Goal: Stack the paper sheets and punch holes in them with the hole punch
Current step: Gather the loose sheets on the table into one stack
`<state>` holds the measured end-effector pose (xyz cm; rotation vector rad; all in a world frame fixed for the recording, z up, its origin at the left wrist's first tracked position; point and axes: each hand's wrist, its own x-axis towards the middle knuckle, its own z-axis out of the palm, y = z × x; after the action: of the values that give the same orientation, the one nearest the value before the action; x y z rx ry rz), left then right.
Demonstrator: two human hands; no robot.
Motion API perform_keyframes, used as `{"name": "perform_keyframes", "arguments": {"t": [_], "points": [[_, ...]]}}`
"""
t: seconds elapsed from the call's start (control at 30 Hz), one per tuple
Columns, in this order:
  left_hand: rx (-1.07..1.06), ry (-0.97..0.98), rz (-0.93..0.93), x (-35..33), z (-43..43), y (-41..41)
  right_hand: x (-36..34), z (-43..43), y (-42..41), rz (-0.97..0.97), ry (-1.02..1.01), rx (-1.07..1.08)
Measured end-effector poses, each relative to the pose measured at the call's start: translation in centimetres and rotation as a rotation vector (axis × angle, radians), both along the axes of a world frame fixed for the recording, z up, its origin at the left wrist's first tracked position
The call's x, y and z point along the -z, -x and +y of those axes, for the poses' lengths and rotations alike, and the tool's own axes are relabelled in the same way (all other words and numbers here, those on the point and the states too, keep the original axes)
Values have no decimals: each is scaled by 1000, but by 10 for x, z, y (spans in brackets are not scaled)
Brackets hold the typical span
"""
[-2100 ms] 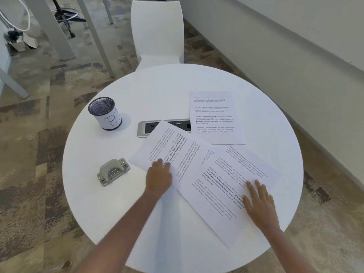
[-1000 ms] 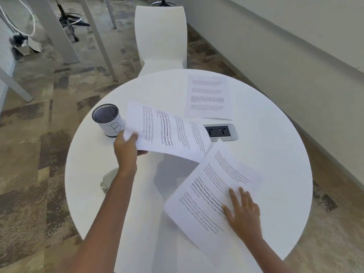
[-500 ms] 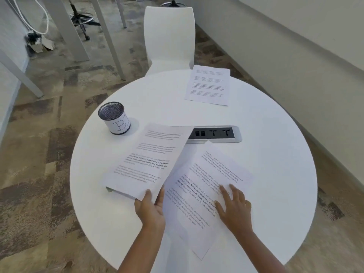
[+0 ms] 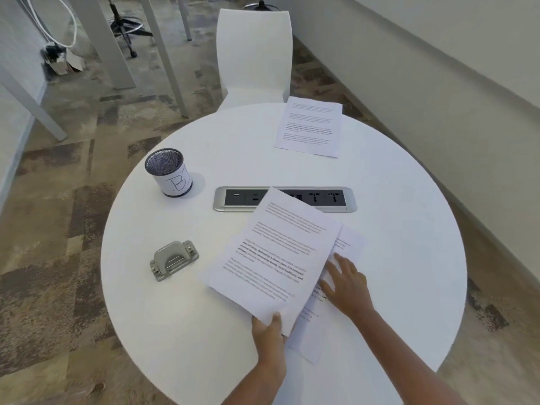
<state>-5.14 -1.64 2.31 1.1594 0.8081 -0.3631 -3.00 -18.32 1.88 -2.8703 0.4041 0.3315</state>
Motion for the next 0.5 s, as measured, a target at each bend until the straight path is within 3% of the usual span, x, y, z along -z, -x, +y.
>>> {"name": "perform_keyframes", "arguments": {"t": [0.13,0.23,0.4,0.5], "points": [[69,-4,45,3,-11,11,-1,-9,-8,-26,-102,-13],[163,37,102,-3,-12,19,-4,-8,-9,-168,-340,198],[667,44,343,-24,-4,24,-3,7,-3,-244,-370,487],[854,-122,174,-28,4,6,-2,16,-2,-175,-386,640]]}}
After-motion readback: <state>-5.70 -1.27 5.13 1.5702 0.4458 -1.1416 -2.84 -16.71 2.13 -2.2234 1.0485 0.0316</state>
